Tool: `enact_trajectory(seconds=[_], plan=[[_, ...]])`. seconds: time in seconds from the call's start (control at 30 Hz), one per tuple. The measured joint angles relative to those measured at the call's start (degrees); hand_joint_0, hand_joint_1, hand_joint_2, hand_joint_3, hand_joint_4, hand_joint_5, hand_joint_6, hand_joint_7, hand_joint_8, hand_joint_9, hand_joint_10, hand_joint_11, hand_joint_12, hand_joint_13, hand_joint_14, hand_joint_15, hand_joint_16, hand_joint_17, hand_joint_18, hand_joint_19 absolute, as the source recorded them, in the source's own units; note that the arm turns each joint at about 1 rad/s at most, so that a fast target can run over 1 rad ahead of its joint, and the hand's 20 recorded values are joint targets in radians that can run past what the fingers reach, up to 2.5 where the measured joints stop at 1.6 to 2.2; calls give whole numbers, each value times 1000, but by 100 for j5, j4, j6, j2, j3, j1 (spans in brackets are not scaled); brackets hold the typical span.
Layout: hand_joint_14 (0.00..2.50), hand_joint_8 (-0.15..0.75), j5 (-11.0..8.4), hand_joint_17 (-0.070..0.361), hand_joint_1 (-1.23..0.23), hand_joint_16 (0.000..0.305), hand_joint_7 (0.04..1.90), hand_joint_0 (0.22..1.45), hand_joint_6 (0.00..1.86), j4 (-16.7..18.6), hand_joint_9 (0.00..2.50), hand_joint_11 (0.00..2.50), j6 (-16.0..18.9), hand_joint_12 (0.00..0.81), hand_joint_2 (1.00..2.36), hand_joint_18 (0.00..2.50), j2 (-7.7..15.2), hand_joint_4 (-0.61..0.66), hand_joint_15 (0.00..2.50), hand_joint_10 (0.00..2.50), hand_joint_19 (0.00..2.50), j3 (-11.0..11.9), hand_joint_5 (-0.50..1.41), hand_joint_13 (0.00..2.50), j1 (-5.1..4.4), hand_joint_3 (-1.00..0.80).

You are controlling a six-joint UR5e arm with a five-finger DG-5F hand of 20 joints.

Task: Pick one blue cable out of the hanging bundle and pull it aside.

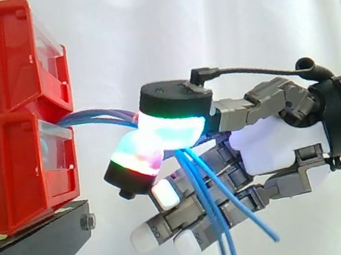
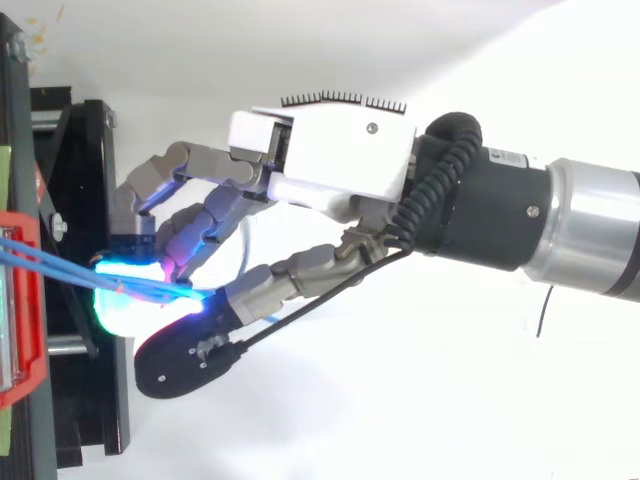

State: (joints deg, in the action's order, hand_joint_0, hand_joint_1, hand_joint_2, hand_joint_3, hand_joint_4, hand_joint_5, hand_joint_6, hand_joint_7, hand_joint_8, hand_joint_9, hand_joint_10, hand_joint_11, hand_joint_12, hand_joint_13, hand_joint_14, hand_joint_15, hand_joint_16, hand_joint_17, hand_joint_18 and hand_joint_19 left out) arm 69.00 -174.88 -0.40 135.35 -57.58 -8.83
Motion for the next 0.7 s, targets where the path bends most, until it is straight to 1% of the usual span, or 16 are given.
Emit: enact_trajectory(seconds=[0.03, 0.07, 0.13, 0.17, 0.2, 0.27, 0.33, 0.4, 0.5, 0.57, 0.63, 0.67, 0.7], plan=[[11, 311, 0, 116, -676, 51, 898, 478, 944, -26, 987, 642, 14, 373, 1000, 690, 0, 80, 284, 17, 463, 4, -186, 666, 0, -500], [11, 316, 0, 117, -645, 52, 907, 476, 941, -50, 990, 644, 28, 373, 1000, 689, 0, 82, 291, 19, 461, 7, -183, 666, -1, -500], [12, 325, 0, 118, -520, 52, 929, 487, 934, -68, 1011, 633, 43, 373, 1000, 681, 0, 82, 293, 20, 475, 8, -175, 669, -1, -500], [11, 326, 0, 118, -521, 52, 934, 485, 933, -73, 1013, 632, 49, 374, 1000, 682, 0, 84, 296, 19, 476, 8, -175, 671, -1, -500], [12, 324, -1, 114, -462, 51, 953, 506, 929, -74, 1027, 645, 52, 367, 1000, 668, 0, 76, 304, 18, 489, 8, -174, 670, -2, -500], [12, 317, -1, 110, -445, 49, 971, 538, 926, -74, 1026, 642, 56, 359, 1001, 650, 0, 74, 306, 21, 501, 9, -172, 669, -2, -493], [12, 311, -1, 108, -492, 48, 1001, 561, 925, -77, 1033, 651, 57, 353, 1010, 644, 0, 70, 310, 21, 507, 10, -171, 674, -3, -376], [12, 314, -1, 108, -615, 48, 994, 558, 931, -79, 1034, 649, 58, 350, 1016, 654, 0, 64, 319, 21, 505, 10, -170, 682, -3, -232], [12, 308, -1, 106, -725, 47, 1011, 584, 941, -80, 1039, 665, 58, 345, 1022, 673, 0, 52, 313, 21, 504, 10, -169, 695, -4, -134], [13, 308, 2, 104, -775, 46, 1072, 606, 942, -81, 1038, 665, 66, 341, 1025, 689, 0, 9, 320, 20, 498, 10, -170, 705, -1, -113], [13, 306, 5, 101, -834, 45, 1153, 658, 948, -81, 1043, 673, 81, 338, 1026, 712, 0, -45, 315, 20, 490, 10, -170, 711, 6, -103], [12, 292, 6, 101, -863, 45, 1259, 701, 946, -81, 1049, 669, 87, 337, 1025, 713, 0, -50, 310, 21, 481, 10, -171, 714, 10, -140], [13, 276, 6, 100, -874, 44, 1202, 746, 959, -81, 1033, 661, 91, 331, 1020, 708, 0, -115, 317, 21, 492, 10, -175, 711, 13, -227]])
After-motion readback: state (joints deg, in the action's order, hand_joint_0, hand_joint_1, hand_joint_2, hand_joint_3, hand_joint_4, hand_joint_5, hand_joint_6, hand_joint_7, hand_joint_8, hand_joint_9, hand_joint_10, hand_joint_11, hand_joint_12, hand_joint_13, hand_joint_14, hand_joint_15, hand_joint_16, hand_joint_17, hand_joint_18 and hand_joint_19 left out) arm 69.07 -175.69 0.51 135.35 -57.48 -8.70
